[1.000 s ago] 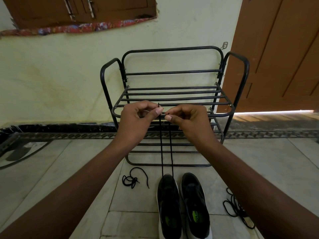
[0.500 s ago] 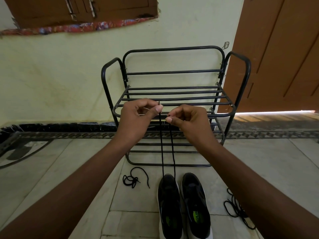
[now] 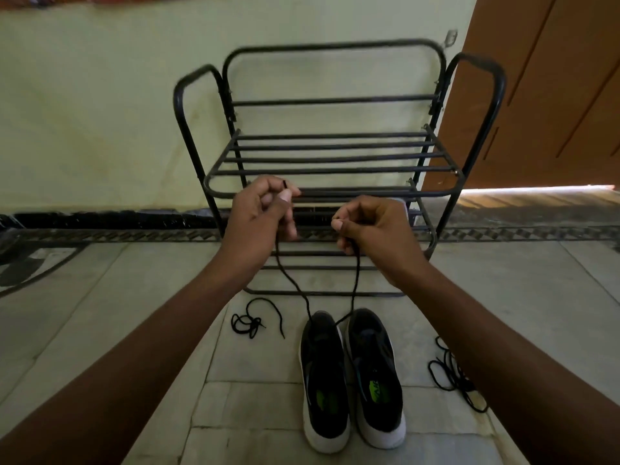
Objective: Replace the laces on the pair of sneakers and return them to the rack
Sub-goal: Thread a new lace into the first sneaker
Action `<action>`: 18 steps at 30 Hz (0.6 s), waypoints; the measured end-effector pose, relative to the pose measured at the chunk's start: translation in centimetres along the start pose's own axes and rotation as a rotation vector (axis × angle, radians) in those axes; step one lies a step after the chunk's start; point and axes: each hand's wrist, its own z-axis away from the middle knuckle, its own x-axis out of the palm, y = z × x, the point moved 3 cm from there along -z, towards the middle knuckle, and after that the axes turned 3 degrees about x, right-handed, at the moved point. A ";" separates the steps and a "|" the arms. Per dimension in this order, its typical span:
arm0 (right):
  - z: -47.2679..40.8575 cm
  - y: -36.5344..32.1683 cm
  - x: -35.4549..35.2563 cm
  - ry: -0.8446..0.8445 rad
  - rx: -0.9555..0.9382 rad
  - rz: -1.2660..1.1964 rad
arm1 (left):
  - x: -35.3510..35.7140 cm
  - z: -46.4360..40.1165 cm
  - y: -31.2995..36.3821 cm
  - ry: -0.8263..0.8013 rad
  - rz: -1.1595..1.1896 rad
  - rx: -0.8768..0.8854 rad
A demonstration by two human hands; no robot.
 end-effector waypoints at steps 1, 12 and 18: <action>-0.1 0.9 -0.2 0.007 0.030 0.022 | 0.2 0.1 -0.8 0.000 -0.008 -0.026; 1.7 19.2 2.0 -0.234 0.306 0.502 | 5.6 5.8 -20.1 -0.341 -0.392 -0.333; 3.3 23.0 4.1 -0.497 0.386 0.755 | 6.6 8.9 -25.5 -0.664 -0.502 -0.520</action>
